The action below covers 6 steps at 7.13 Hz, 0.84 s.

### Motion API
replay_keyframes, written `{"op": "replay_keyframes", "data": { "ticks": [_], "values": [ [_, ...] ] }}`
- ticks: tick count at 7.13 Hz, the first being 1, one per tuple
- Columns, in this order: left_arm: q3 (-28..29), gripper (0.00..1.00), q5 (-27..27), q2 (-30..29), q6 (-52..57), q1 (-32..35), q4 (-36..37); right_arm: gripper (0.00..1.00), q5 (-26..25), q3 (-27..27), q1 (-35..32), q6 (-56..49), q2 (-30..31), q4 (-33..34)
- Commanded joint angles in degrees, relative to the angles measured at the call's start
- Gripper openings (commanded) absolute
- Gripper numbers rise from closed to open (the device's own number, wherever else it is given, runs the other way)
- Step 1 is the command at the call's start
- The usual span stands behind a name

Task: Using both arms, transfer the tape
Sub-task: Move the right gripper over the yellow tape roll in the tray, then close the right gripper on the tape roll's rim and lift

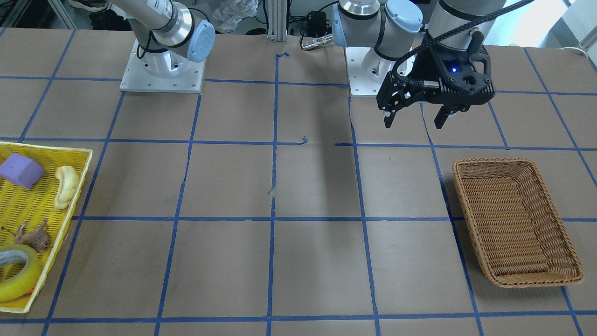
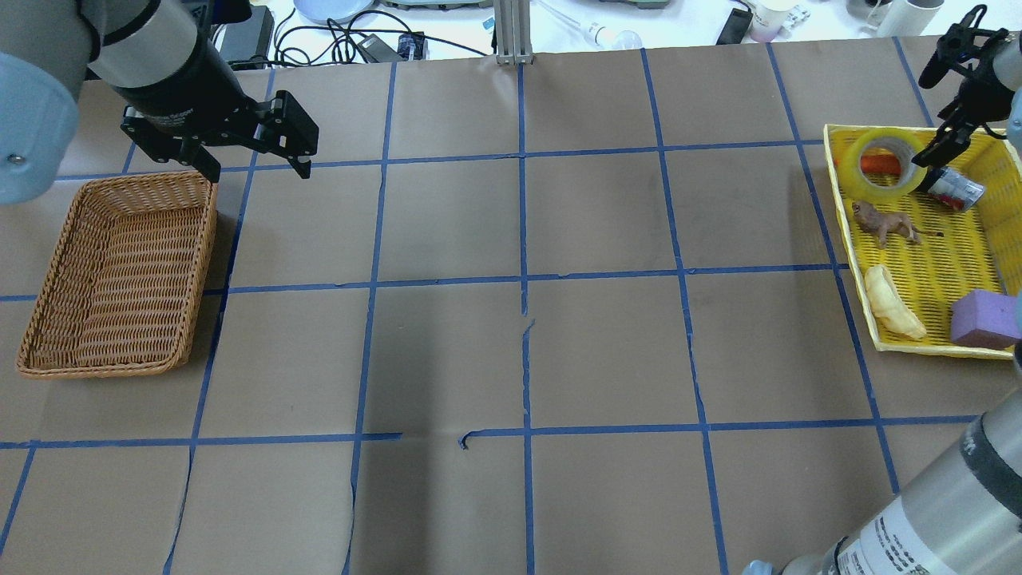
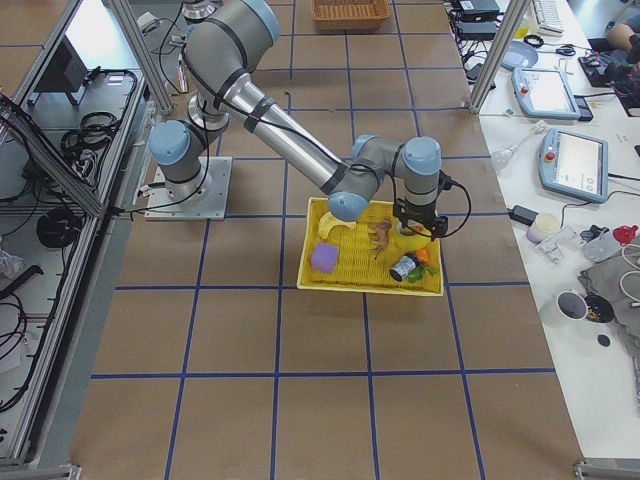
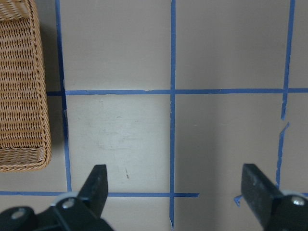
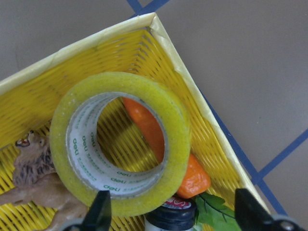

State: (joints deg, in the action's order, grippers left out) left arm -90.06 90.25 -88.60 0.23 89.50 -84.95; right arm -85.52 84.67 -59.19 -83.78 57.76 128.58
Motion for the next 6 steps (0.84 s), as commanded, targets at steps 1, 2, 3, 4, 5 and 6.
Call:
{"op": "replay_keyframes", "data": {
  "ticks": [1, 2, 3, 4, 5, 6],
  "values": [
    [-0.2, 1.00, 0.0, 0.0, 0.0, 0.0, 0.1, 0.49, 1.2, 0.1, 0.1, 0.1, -1.6, 1.9],
    [-0.2, 1.00, 0.0, 0.0, 0.0, 0.0, 0.1, 0.23, 1.3, 0.1, 0.1, 0.2, -1.6, 1.9],
    [-0.2, 1.00, 0.0, 0.0, 0.0, 0.0, 0.1, 0.04, 1.3, 0.1, 0.1, 0.4, -1.6, 1.9],
    [-0.1, 1.00, 0.0, 0.0, -0.3, 0.0, 0.1, 0.00, 1.3, 0.1, 0.1, 0.4, -1.5, 1.4],
    [-0.1, 1.00, 0.0, 0.0, -0.1, 0.0, 0.1, 0.00, 1.3, 0.1, 0.0, 0.5, -1.1, 1.0],
    [-0.1, 1.00, 0.0, 0.0, -0.1, 0.0, 0.1, 0.00, 1.2, -0.1, -0.3, 0.7, -0.2, 0.2]
  ]
}}
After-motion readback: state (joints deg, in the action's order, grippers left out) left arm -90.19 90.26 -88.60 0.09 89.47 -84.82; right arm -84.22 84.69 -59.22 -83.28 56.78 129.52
